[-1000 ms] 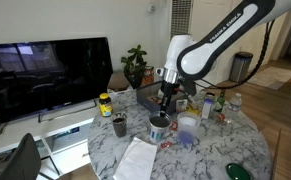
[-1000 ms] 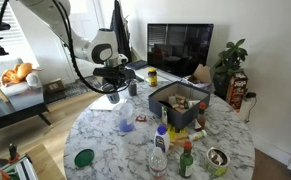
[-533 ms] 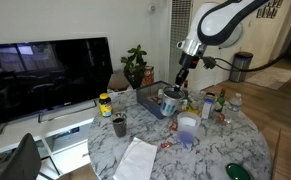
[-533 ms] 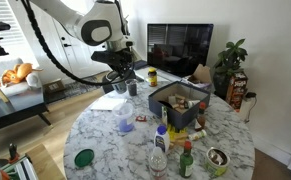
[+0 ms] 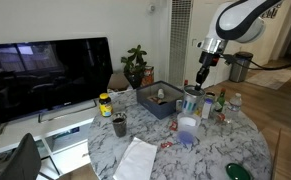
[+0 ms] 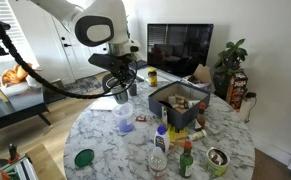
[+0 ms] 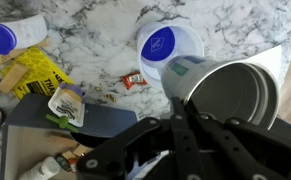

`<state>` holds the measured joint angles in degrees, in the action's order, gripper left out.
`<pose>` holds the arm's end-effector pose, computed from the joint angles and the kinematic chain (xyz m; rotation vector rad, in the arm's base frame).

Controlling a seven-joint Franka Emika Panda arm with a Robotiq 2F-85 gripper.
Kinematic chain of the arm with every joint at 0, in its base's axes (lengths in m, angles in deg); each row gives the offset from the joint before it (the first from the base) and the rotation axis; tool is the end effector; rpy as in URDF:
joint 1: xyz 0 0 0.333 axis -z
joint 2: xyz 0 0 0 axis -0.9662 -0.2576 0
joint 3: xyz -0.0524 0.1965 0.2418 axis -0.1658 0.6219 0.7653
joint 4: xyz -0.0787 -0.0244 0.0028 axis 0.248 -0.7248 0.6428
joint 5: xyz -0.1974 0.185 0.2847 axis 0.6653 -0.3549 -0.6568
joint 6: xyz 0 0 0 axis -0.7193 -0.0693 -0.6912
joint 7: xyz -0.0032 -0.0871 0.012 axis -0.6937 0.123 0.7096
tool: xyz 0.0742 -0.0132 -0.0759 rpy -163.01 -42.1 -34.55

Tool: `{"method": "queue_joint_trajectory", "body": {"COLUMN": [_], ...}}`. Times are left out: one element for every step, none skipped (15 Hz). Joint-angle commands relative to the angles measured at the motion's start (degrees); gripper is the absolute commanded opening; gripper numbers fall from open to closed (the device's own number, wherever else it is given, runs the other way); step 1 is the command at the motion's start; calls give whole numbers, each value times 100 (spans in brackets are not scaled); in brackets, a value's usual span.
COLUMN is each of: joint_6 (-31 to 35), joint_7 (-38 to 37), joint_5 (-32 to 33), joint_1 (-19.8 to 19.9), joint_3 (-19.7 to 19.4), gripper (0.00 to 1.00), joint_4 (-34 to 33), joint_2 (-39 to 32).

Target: Take the silver cup out of the plastic cup then empty the plastic cup onto the desk then put the silver cup back in the plastic cup

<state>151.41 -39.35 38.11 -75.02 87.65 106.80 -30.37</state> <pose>0.4738 0.0071 0.3758 -2.9359 -0.2647 -0.2340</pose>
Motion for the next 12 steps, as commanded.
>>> {"method": "queue_joint_trajectory", "body": {"joint_6": [-107, -47, 48, 160, 180, 212, 215, 219, 223, 262, 304, 397], "joint_7": [98, 154, 85, 69, 34, 35, 47, 26, 31, 2, -28, -116], "joint_5": [2, -42, 35, -49, -38, -41, -62, -55, -76, -86, -118, -85], "joint_1": [-123, -154, -145, -165, -168, -173, -185, -187, -189, -193, -194, -193], "joint_3": [-170, -170, -148, -138, -126, -117, -105, -88, -74, -56, -40, -18], "gripper": [1, 1, 1, 1, 1, 1, 1, 3, 4, 4, 3, 4], "joint_4": [169, 169, 187, 170, 142, 125, 104, 83, 67, 50, 30, 11], "joint_2": [-79, -166, -236, -319, -401, -479, -556, -638, -710, -785, -862, -946]}}
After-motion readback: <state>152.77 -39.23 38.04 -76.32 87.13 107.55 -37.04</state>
